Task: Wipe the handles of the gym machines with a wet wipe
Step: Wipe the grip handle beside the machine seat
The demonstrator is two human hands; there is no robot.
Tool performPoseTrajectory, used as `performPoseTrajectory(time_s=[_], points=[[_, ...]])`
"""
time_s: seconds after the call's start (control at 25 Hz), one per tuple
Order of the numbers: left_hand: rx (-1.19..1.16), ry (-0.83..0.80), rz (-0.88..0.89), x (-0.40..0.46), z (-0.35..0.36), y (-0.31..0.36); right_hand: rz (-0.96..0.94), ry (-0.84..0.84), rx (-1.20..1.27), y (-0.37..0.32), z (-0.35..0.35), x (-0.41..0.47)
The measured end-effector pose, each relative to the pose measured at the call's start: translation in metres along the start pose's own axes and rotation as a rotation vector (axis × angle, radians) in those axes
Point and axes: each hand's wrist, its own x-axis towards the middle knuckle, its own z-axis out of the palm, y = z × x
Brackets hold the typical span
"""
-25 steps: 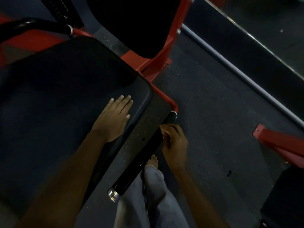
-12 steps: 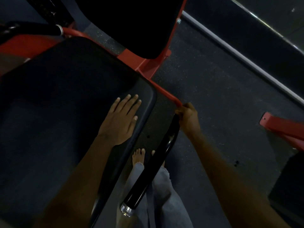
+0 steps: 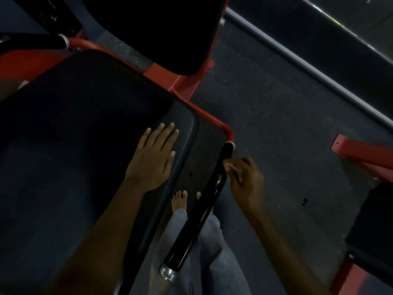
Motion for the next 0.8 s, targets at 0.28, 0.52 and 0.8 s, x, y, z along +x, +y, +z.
performPoseTrajectory(time_s=[0.28, 0.52, 0.8], points=[[-0.017, 0.014, 0.010, 0.001, -0.002, 0.001, 0.066, 0.182, 0.239, -0.028, 0.009, -0.049], [-0.015, 0.022, 0.011, 0.001, 0.000, 0.001, 0.439, 0.375, 0.420, -0.008, 0.030, 0.007], [-0.017, 0.016, 0.006, 0.002, 0.001, 0.001, 0.743, 0.373, 0.509, 0.024, 0.049, 0.058]])
